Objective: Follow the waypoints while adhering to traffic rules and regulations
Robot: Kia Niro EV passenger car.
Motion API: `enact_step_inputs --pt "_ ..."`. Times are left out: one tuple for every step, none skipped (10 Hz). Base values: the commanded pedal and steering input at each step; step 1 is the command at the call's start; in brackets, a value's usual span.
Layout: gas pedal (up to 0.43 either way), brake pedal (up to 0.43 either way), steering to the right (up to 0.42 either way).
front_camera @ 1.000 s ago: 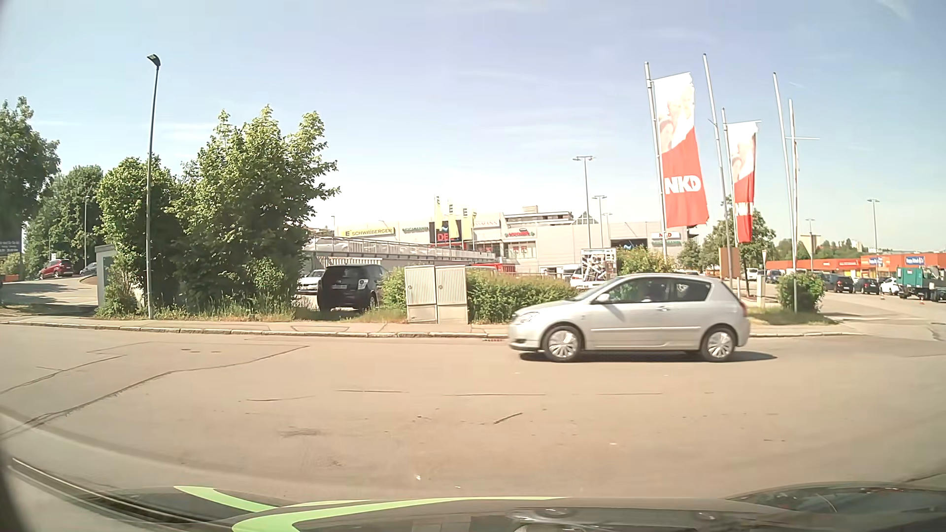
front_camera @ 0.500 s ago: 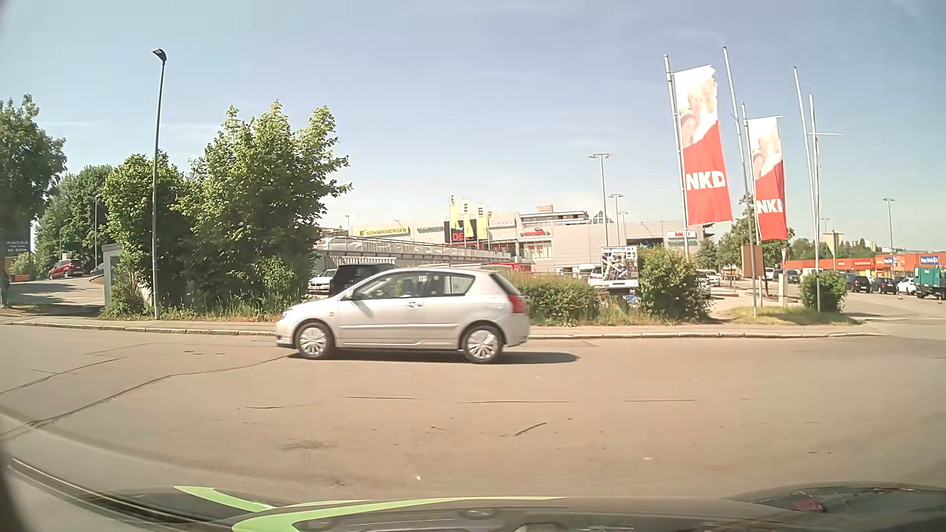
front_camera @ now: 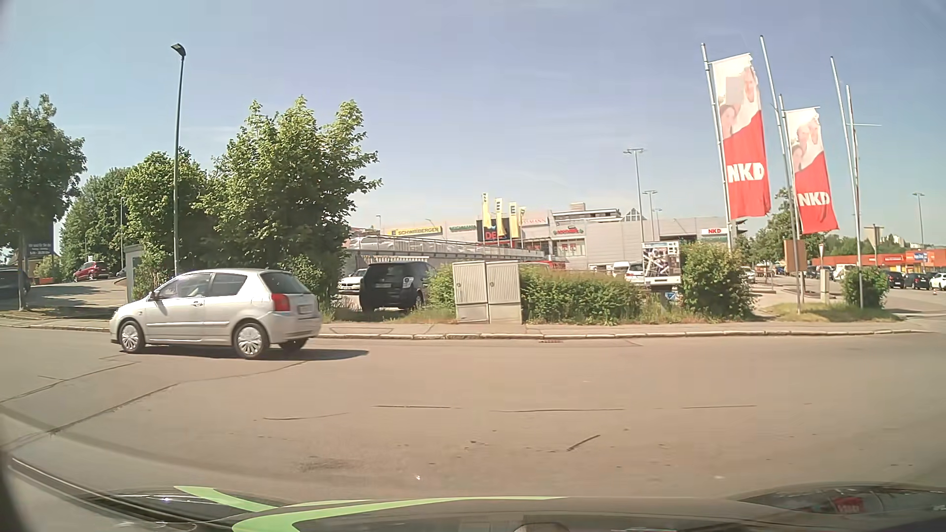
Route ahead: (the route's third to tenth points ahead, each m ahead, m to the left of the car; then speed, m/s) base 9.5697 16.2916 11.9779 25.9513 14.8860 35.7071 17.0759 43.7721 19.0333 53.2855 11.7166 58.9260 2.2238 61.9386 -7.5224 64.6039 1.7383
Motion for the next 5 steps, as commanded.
enact_step_inputs --pt "0.331 0.0 -0.533" --pt "0.331 0.0 -0.57" --pt "0.331 0.0 -0.6" --pt "0.331 0.0 -0.616" --pt "0.331 0.0 -0.617"
